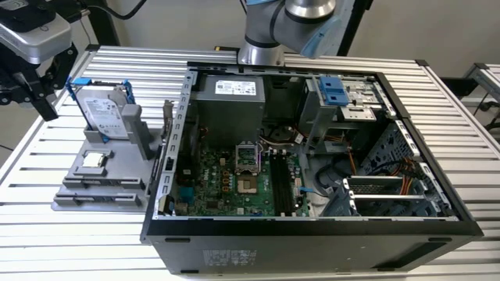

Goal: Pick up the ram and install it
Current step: 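Pick up the ram and move it above insertion slot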

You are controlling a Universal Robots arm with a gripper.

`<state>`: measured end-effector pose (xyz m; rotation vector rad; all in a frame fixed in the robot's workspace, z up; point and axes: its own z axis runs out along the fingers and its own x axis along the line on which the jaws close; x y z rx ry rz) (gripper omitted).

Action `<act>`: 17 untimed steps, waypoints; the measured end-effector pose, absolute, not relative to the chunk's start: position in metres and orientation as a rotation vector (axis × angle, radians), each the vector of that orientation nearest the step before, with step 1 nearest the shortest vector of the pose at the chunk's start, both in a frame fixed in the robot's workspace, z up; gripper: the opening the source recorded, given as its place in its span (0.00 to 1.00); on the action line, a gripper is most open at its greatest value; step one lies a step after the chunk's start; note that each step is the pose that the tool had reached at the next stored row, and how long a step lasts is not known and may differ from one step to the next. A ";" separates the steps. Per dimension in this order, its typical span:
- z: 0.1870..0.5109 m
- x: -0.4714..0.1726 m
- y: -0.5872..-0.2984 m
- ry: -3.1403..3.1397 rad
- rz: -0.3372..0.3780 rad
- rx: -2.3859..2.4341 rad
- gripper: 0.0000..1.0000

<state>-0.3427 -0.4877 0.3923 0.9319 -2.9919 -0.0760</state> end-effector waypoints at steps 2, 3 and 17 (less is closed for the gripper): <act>0.393 -0.343 -0.488 -2.985 -0.076 0.952 0.00; 0.393 -0.343 -0.488 -2.981 -0.076 0.965 0.00; 0.394 -0.343 -0.487 -2.905 -0.073 1.163 0.00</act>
